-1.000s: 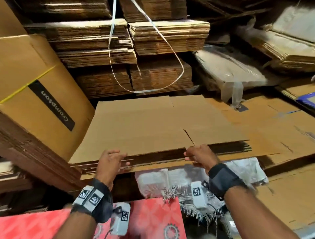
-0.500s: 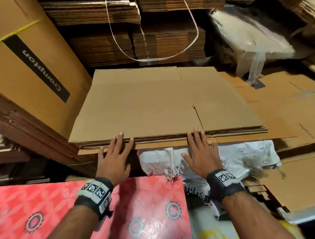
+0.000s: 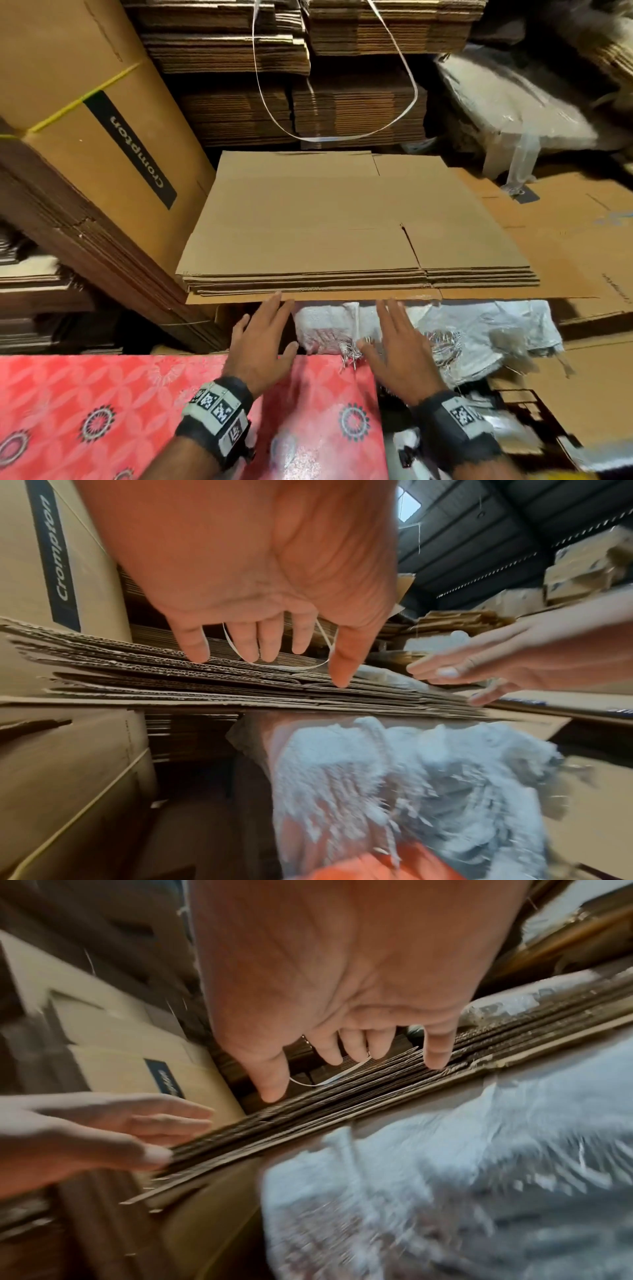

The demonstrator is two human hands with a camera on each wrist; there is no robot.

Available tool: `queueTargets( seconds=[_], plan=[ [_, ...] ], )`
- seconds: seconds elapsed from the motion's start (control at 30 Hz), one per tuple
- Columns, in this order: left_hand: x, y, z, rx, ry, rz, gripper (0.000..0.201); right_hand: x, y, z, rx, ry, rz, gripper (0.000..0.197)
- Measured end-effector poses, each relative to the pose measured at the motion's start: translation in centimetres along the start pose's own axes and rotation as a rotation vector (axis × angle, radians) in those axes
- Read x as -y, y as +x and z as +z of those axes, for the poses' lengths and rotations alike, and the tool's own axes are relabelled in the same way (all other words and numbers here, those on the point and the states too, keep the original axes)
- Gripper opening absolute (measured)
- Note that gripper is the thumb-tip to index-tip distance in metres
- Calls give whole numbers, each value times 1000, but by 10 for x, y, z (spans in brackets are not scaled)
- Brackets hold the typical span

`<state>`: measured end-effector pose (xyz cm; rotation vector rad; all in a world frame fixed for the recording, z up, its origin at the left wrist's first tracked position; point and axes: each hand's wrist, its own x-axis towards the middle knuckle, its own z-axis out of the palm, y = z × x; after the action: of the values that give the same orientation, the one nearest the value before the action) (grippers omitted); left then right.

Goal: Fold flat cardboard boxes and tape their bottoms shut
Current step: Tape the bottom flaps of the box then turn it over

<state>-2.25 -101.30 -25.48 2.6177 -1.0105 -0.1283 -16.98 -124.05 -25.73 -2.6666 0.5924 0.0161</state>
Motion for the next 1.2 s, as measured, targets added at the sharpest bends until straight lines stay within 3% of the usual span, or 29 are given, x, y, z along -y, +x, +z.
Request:
queueTargets(
  seconds=[0.3, 0.53, 0.63, 0.77, 0.9, 1.0, 1.2],
  plan=[
    [-10, -154, 14, -65, -170, 56, 67, 60, -141, 48, -52, 310, -78, 82],
    [18, -278, 1, -99, -210, -127, 61, 115, -191, 81, 56, 332, -171, 76],
    [39, -326, -11, -109, -185, -188, 59, 158, -210, 96, 115, 318, -250, 78],
    [68, -380, -38, -193, -187, -265, 58, 216, -242, 107, 178, 302, -361, 62],
    [107, -433, -63, -302, -199, -351, 57, 274, -271, 125, 232, 237, -459, 75],
    [144, -493, -78, -375, -218, -422, 57, 334, -298, 141, 247, 199, -555, 65],
    [227, -642, -114, -487, -276, -604, 58, 468, -370, 199, 306, 144, -694, 67]
  ],
)
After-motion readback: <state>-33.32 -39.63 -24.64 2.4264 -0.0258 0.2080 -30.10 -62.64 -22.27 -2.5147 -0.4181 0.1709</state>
